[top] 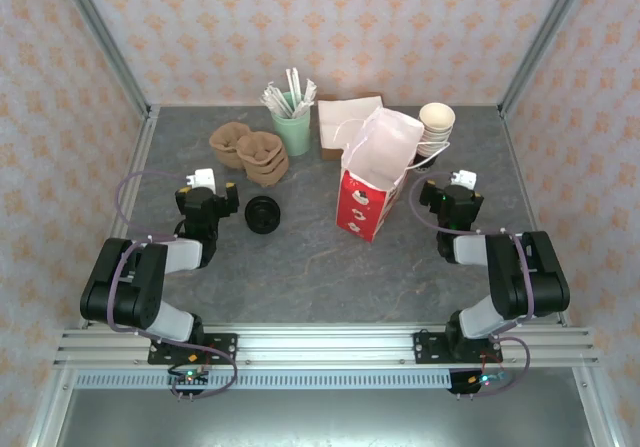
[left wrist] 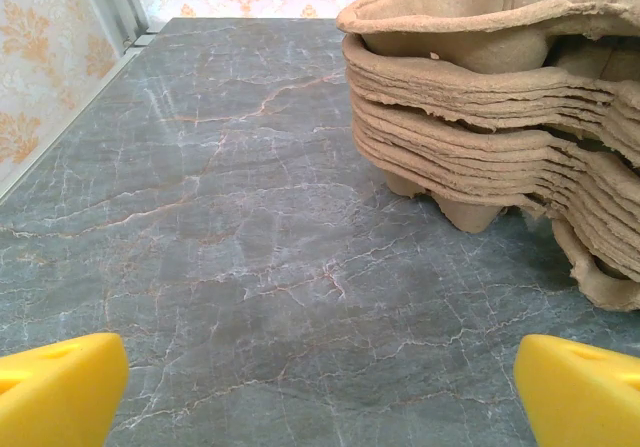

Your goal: Pack the takeout coffee

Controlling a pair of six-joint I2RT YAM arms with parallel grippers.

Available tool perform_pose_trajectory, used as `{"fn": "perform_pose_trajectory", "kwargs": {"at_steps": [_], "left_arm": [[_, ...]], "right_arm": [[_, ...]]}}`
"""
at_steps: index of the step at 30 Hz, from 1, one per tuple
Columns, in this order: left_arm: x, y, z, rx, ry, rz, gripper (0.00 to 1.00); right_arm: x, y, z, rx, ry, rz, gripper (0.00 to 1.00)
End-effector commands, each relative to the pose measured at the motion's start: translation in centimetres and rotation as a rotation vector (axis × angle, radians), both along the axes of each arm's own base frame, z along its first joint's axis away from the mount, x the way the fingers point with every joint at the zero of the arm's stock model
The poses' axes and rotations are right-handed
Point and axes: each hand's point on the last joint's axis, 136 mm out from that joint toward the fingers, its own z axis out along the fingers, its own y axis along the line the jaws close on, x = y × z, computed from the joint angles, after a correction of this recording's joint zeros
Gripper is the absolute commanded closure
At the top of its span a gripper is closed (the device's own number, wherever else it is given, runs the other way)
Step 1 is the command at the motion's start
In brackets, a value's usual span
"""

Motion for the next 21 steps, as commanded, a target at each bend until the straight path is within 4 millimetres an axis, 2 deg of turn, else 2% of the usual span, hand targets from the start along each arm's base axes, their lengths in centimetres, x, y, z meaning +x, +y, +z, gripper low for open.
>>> {"fn": "perform_pose_trajectory", "kwargs": {"at_steps": [1, 13, 15, 21], "left_arm": [[0.3, 0.6, 0.2, 0.008, 0.003, 0.031, 0.00], [0.3, 0.6, 0.2, 0.008, -0.001, 0.031, 0.00], [0.1, 0.3, 1.3, 0.020, -0.003, 0.022, 0.00], [-2.7, 1.8, 7.8, 0.021, -0.101, 0.135, 0.00]], "right_arm": [[0.0, -0.3, 0.3, -0.002, -0.025, -0.013, 0.01], [0.0, 0.0, 0.6, 0.000, -0.027, 0.007, 0.01], [0.0, 0.4, 1.5, 0.000, -0.022, 0.029, 0.01], [-1.2, -0.8, 6.4, 0.009, -0.040, -0.050, 0.01]]}}
